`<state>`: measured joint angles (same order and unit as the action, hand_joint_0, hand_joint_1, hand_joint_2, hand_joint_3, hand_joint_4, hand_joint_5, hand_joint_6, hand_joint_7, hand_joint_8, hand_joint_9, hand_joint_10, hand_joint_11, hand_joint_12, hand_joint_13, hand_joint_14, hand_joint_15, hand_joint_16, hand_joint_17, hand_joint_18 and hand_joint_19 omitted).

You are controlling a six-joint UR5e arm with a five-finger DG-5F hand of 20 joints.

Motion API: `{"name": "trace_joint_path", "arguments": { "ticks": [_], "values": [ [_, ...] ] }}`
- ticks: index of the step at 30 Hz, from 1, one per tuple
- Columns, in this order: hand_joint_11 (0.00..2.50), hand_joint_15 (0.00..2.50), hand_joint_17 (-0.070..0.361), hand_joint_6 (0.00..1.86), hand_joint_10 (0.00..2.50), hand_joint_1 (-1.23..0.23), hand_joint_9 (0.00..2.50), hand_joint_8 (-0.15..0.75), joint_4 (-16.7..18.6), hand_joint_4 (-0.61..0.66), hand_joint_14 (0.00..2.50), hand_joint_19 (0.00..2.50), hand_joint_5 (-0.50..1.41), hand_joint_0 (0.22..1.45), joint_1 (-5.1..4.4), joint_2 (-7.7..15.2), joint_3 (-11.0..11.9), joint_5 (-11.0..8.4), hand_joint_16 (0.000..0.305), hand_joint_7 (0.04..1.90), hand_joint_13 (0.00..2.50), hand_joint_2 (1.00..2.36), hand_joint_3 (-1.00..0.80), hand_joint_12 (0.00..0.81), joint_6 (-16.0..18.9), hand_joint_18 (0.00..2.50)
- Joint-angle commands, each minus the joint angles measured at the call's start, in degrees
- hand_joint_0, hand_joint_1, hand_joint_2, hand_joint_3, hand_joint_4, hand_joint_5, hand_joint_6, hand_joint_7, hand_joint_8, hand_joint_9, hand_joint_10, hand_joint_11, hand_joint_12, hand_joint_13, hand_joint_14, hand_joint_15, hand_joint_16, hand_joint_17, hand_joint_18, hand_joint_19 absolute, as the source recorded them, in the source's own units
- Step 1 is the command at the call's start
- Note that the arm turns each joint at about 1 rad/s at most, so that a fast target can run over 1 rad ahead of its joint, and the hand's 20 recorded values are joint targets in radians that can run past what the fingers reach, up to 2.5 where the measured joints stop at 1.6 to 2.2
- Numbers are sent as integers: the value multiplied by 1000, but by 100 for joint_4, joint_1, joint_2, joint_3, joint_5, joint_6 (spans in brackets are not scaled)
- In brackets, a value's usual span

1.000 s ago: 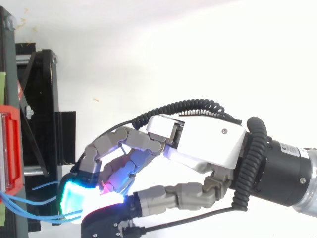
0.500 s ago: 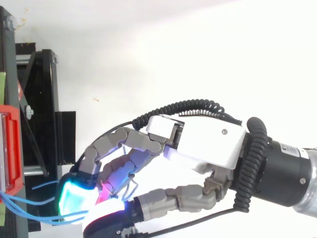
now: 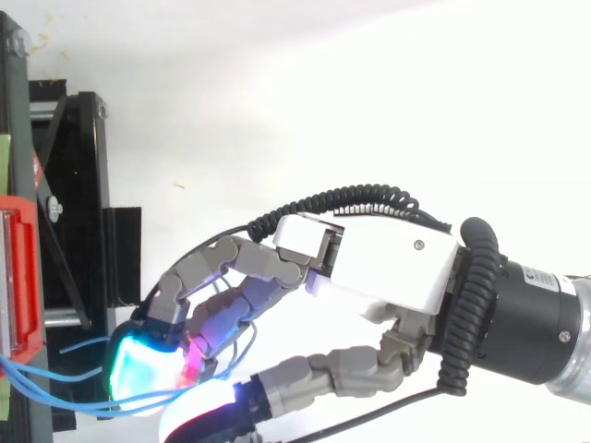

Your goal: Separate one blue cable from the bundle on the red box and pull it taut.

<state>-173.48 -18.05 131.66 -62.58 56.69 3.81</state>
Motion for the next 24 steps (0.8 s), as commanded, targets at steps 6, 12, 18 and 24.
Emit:
{"name": "trace_joint_path", "arguments": {
  "ticks": [6, 12, 18, 24],
  "values": [
    [635, 478, 105, 960, 19, -760, 924, 240, -1, 45, 19, 635, -186, 618, -6, 0, -8, 9, 47, 611, 706, 1016, -256, 334, -3, 548],
    [612, 479, 127, 950, 20, -574, 1014, 298, -1, 93, 19, 670, -167, 568, -6, 0, 0, 9, 57, 625, 730, 1008, -250, 381, 6, 539],
    [627, 487, 111, 921, 20, -451, 1004, 279, -1, 75, 19, 689, -166, 561, -14, 0, 0, 9, 49, 662, 696, 1013, -297, 356, 6, 474],
    [666, 474, 108, 938, 22, -740, 975, 260, -28, 78, 20, 640, -185, 613, -6, 0, 0, 9, 48, 592, 718, 1016, -247, 343, 15, 545]
  ]
}}
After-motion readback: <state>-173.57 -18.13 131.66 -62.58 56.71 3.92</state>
